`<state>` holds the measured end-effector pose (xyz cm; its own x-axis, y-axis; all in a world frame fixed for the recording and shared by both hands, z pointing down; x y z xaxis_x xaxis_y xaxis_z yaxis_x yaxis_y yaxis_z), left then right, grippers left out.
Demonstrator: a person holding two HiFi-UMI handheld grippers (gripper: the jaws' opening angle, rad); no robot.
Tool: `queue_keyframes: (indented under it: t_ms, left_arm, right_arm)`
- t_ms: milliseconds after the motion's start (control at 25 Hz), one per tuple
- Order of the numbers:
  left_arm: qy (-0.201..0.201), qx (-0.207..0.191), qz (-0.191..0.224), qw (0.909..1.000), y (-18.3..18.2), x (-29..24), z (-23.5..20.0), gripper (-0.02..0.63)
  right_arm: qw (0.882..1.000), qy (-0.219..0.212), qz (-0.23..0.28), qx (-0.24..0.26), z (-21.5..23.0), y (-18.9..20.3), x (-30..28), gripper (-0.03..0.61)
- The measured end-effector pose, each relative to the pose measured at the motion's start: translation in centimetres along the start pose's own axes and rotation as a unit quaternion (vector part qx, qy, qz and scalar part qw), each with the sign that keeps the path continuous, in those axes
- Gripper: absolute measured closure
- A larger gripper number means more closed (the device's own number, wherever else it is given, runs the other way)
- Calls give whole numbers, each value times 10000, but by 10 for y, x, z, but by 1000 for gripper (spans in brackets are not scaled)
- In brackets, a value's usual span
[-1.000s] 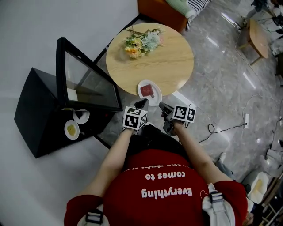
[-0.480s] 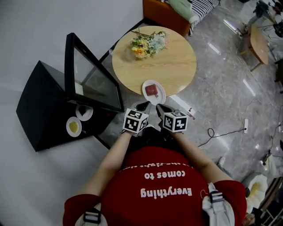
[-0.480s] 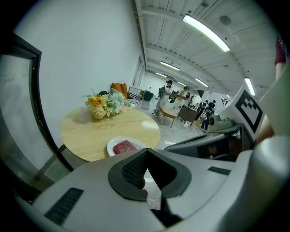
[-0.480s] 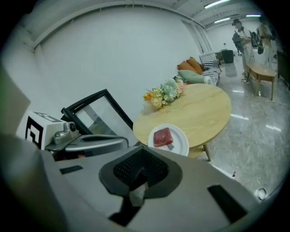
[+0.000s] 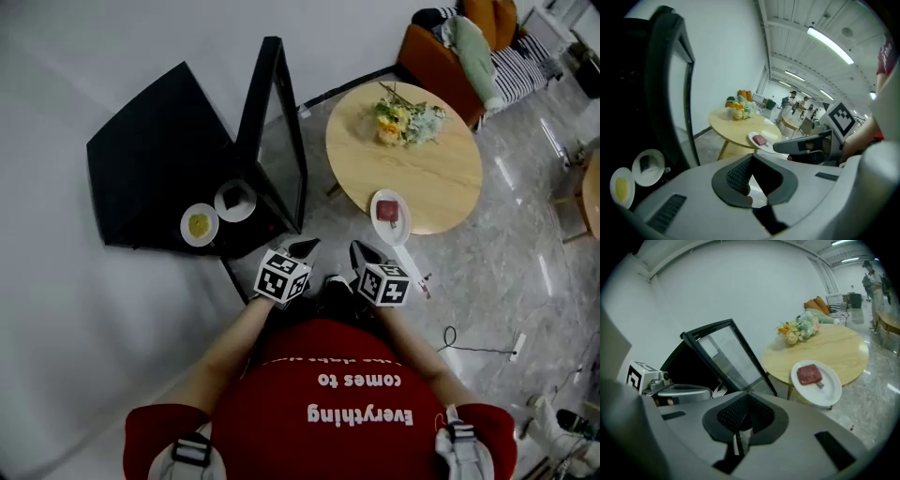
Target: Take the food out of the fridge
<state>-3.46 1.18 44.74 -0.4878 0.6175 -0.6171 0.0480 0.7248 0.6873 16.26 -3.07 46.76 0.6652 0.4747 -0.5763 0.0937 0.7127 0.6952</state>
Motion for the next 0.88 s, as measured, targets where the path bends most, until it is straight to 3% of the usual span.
queue_keyframes:
  t_ms: [240,360,560,720,880]
  left_arm:
    - [-880,834,559,9910,25,71,-43,615]
    - [-1360,1357,936,9769,41,103,-61,615]
    - [-1872,1821,1317,9563,68,144,-82,615]
    - [-2368,2037,1333,9406,99,159,-99,615]
    - [-2621,2462,1525,9206,128,165,-112,615]
  right_arm:
    - [9949,-785,-424,461,-61,2,-41,568]
    - [9844,-1379,-705,834,-100,4,-65,568]
    - [9639,-2091,-1144,1185,-157,18,-97,568]
    - [9538,-2458,-1313,1122,-186,25,-124,568]
    - [9434,-2797,-1518,928,-207,35,-156,568]
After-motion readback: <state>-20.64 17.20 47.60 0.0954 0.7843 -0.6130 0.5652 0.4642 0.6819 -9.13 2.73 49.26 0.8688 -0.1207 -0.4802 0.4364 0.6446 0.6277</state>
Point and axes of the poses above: the fingertips, and each gripper's own axes: x backward along the fingers, z to its right, y out of its underside, the point moved 10 cm from there along x, backward along the fingers, and after that the axes turned 6 degrees about x, right-handed, at the moved point
